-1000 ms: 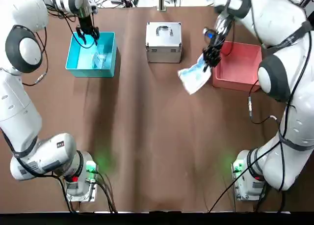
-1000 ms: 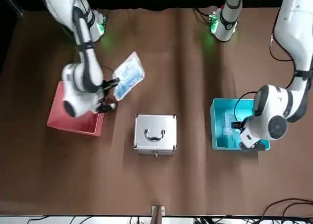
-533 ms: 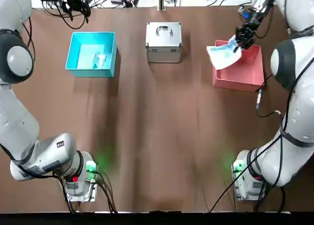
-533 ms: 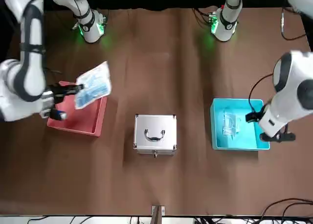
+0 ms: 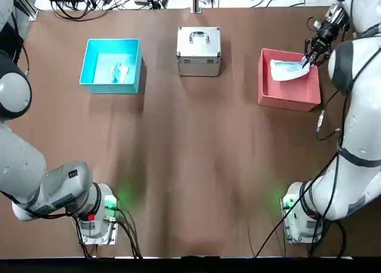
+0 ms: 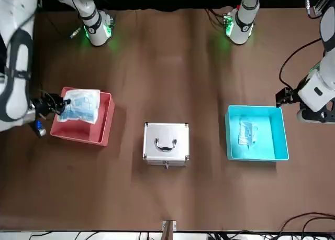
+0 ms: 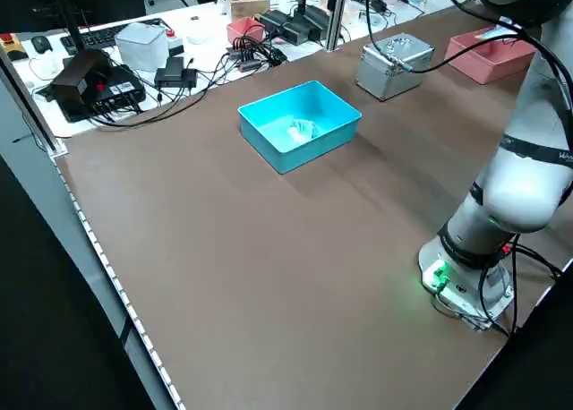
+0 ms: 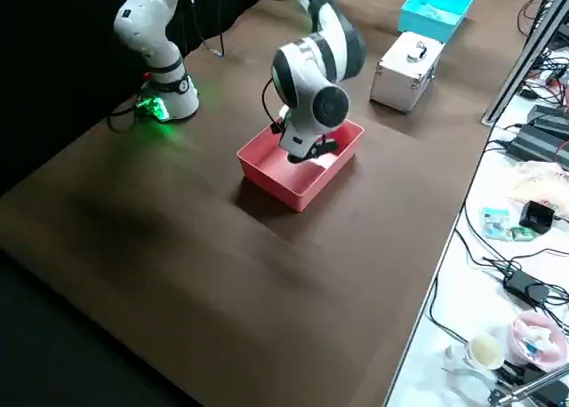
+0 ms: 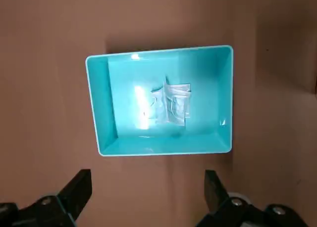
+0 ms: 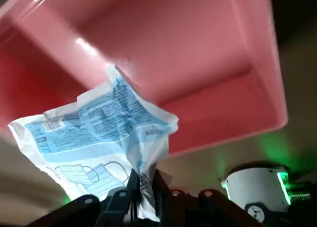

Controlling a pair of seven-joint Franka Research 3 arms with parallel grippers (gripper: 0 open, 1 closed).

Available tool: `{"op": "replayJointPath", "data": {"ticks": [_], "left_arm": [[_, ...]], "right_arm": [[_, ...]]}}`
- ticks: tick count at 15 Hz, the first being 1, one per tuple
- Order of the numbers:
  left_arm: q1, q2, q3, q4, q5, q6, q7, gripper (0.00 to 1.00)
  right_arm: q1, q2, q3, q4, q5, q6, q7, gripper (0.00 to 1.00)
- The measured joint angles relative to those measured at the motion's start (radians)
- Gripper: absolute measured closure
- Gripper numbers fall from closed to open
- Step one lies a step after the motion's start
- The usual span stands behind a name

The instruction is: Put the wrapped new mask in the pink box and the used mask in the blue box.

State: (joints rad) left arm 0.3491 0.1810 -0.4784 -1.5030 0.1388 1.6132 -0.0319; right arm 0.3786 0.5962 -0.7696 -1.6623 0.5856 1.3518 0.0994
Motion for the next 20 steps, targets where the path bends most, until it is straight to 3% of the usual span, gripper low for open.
{"op": "replayJointPath", "data": {"ticks": [6,8,9,12,14,17,18,20], "left_arm": [[0.002,0.002,0.001,0.005,-0.001,-0.009,-0.030,0.00],[0.002,0.001,-0.002,0.008,-0.002,-0.009,-0.060,0.00],[0.001,0.001,-0.004,0.009,-0.002,-0.009,-0.089,0.00],[-0.009,-0.007,0.012,0.011,-0.053,-0.008,-0.102,0.00],[-0.096,-0.025,0.110,0.011,-0.089,-0.009,-0.102,0.00],[-0.337,-0.056,0.369,0.008,-0.132,-0.009,-0.104,0.00],[-0.374,-0.070,0.411,-0.002,-0.136,-0.008,-0.104,0.00],[-0.385,-0.120,0.432,-0.077,-0.137,0.045,-0.104,0.00]], "right_arm": [[-0.031,0.093,0.023,0.029,0.001,0.047,0.024,0.85],[-0.052,0.094,0.041,0.037,0.000,0.051,0.017,0.70],[-0.058,0.093,0.046,0.058,0.000,0.059,0.013,0.51],[-0.058,0.093,0.048,0.120,0.000,0.062,0.012,0.23],[-0.058,0.092,0.048,0.173,0.000,0.061,0.012,0.05],[-0.065,0.089,0.046,0.235,-0.001,0.060,0.012,0.02],[-0.069,0.087,0.045,0.260,-0.001,0.060,0.007,0.02],[-0.074,0.079,0.041,0.312,-0.002,0.060,-0.042,0.02]]}}
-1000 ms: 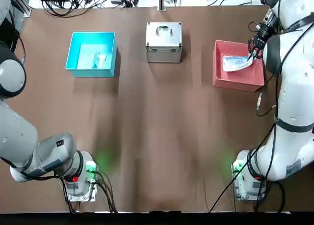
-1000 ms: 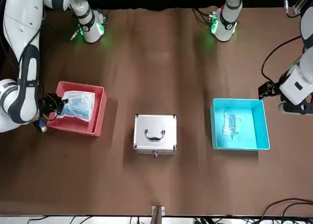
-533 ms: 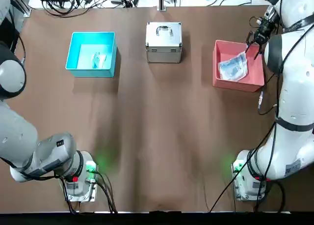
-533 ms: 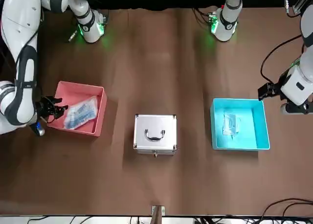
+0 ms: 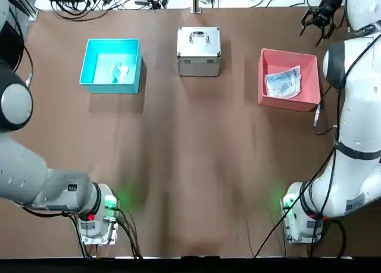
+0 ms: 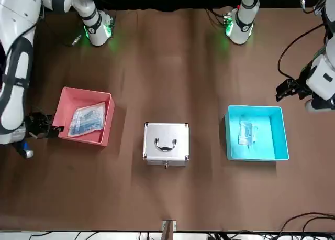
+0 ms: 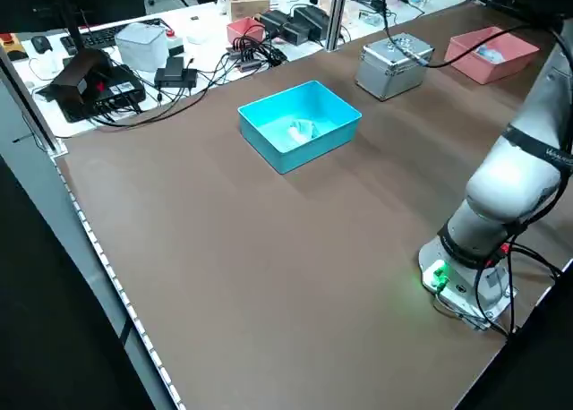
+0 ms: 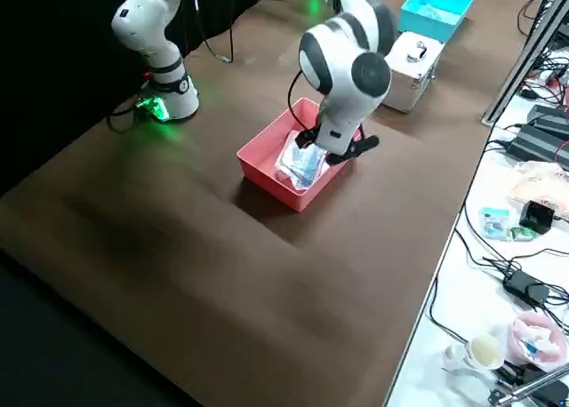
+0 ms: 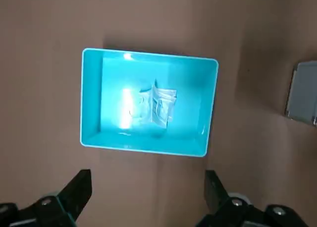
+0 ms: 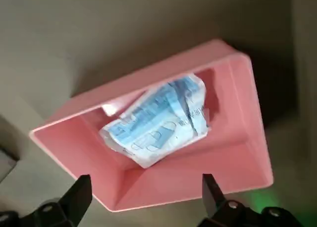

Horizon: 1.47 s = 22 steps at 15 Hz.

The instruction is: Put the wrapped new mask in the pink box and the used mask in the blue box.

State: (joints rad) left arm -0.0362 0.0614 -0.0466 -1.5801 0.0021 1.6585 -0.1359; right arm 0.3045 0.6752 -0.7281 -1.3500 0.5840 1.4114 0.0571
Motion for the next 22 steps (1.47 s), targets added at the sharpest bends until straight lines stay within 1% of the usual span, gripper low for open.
{"op": "replayJointPath", "data": {"ticks": [1,2,3,5,7,10,11,12,13,14,15,16,17,18,19,20,22], "left_arm": [[0.000,-0.023,0.001,-0.044,-0.001,0.030,0.000,0.00],[-0.003,-0.036,0.001,-0.071,-0.001,0.047,0.001,0.00],[-0.008,-0.036,-0.002,-0.080,-0.001,0.054,0.002,0.00],[-0.018,-0.029,-0.006,-0.081,-0.001,0.063,0.000,0.00],[-0.018,-0.028,-0.008,-0.077,-0.001,0.070,0.000,0.00],[-0.011,-0.025,-0.007,-0.042,-0.001,0.074,0.000,0.00],[-0.010,-0.024,-0.005,-0.031,-0.001,0.072,0.000,0.00],[-0.009,-0.023,-0.002,-0.024,-0.001,0.064,0.000,0.00],[-0.008,-0.022,-0.001,-0.019,-0.001,0.056,0.000,0.00],[-0.007,-0.021,0.000,-0.016,-0.001,0.052,0.000,0.00],[-0.006,-0.020,0.000,-0.014,-0.001,0.050,0.000,0.00],[-0.006,-0.019,0.000,-0.013,-0.001,0.048,0.000,0.00],[-0.006,-0.019,0.000,-0.013,-0.001,0.048,0.000,0.00],[-0.006,-0.019,0.000,-0.013,-0.001,0.047,0.000,0.00],[-0.006,-0.018,0.000,-0.012,-0.001,0.047,0.000,0.00],[-0.006,-0.018,0.000,-0.012,-0.001,0.047,0.000,0.00],[-0.006,-0.017,0.000,-0.012,-0.001,0.047,0.000,0.00]], "right_arm": [[0.001,-0.008,-0.005,0.025,-0.003,-0.001,-0.028,0.02],[0.001,-0.019,-0.010,0.051,-0.010,-0.001,-0.055,0.02],[0.001,-0.037,-0.015,0.075,-0.019,-0.002,-0.084,0.02],[0.001,-0.089,-0.022,0.111,-0.026,-0.007,-0.141,0.01],[0.001,-0.156,-0.024,0.125,-0.041,-0.012,-0.177,0.01],[0.015,-0.244,-0.021,0.126,-0.134,-0.023,-0.198,0.01],[0.023,-0.265,-0.015,0.125,-0.167,-0.025,-0.199,0.01],[0.023,-0.286,0.003,0.122,-0.188,-0.026,-0.200,0.01],[0.012,-0.308,0.039,0.116,-0.209,-0.026,-0.200,0.01],[-0.018,-0.331,0.103,0.111,-0.245,-0.025,-0.199,0.01],[-0.062,-0.354,0.185,0.107,-0.292,-0.025,-0.192,0.01],[-0.171,-0.392,0.384,0.096,-0.392,-0.023,-0.134,0.01],[-0.222,-0.408,0.478,0.088,-0.433,-0.019,-0.108,0.01],[-0.265,-0.428,0.552,0.069,-0.458,-0.002,-0.090,0.01],[-0.296,-0.454,0.599,0.035,-0.470,0.035,-0.078,0.01],[-0.313,-0.490,0.622,-0.015,-0.473,0.083,-0.072,0.01],[-0.327,-0.576,0.635,-0.139,-0.474,0.170,-0.070,0.01]]}}
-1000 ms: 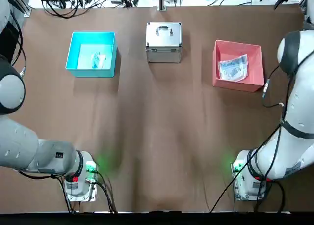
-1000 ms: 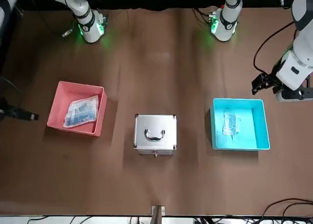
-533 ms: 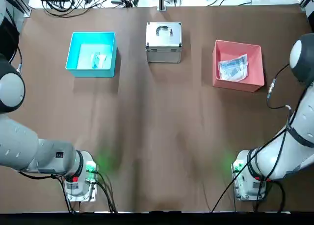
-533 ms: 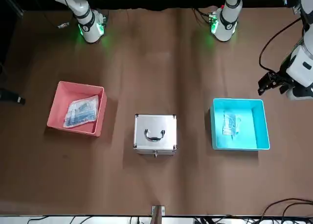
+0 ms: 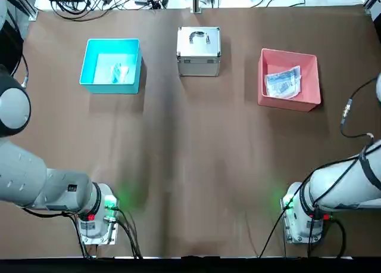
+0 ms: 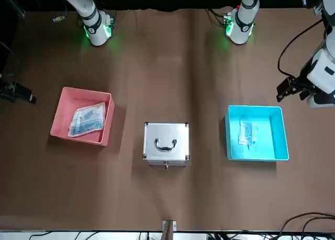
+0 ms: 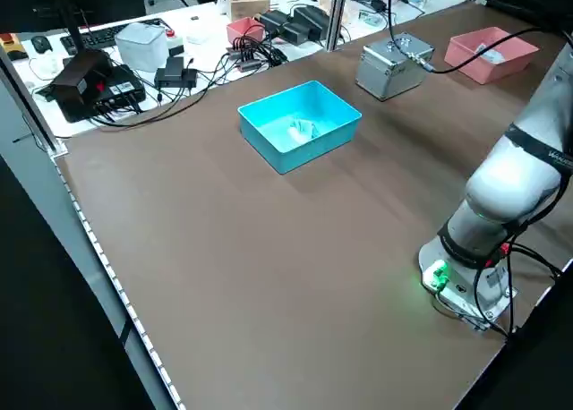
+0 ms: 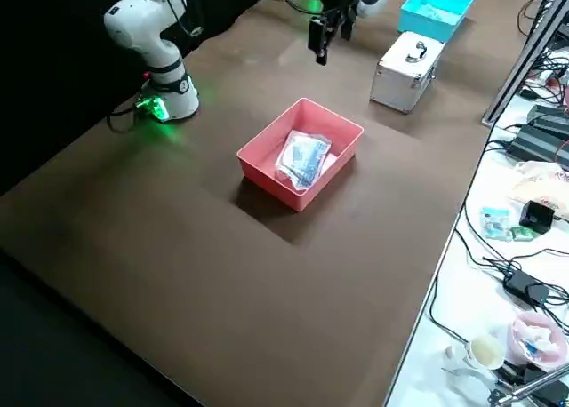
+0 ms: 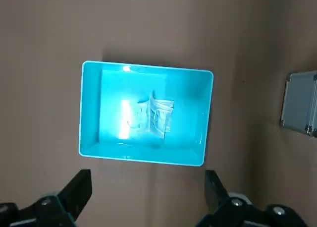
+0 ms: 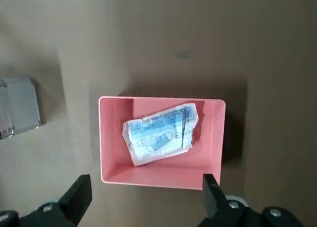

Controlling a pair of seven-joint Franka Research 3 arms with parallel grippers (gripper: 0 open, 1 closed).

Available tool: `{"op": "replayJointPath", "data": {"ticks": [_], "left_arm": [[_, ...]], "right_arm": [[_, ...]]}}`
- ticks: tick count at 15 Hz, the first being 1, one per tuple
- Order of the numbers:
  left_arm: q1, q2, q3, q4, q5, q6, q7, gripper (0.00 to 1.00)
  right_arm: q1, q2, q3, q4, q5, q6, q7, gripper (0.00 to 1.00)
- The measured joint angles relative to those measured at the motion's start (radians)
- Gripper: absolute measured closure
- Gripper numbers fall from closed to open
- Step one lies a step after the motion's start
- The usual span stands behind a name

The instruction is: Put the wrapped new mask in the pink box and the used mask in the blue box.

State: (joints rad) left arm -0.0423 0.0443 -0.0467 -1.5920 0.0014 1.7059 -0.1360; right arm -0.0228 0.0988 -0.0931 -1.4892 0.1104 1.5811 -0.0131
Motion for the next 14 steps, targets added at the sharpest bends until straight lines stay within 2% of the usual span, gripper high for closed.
{"op": "replayJointPath", "data": {"ticks": [2,4,7,14], "left_arm": [[0.000,0.001,0.000,0.000,0.000,0.000,0.000,0.00],[0.000,0.001,0.000,0.000,0.000,0.000,0.000,0.00],[0.001,0.002,0.000,0.000,0.000,-0.001,0.000,0.00],[0.001,0.005,0.000,0.000,0.000,-0.001,0.000,0.00]], "right_arm": [[-0.003,-0.069,0.003,-0.081,-0.001,0.030,0.000,0.01],[-0.004,-0.101,0.004,-0.109,-0.023,0.035,0.000,0.01],[-0.004,-0.113,0.012,-0.114,-0.118,0.030,0.000,0.01],[-0.006,-0.121,0.016,-0.114,-0.099,0.037,-0.006,0.01]]}}
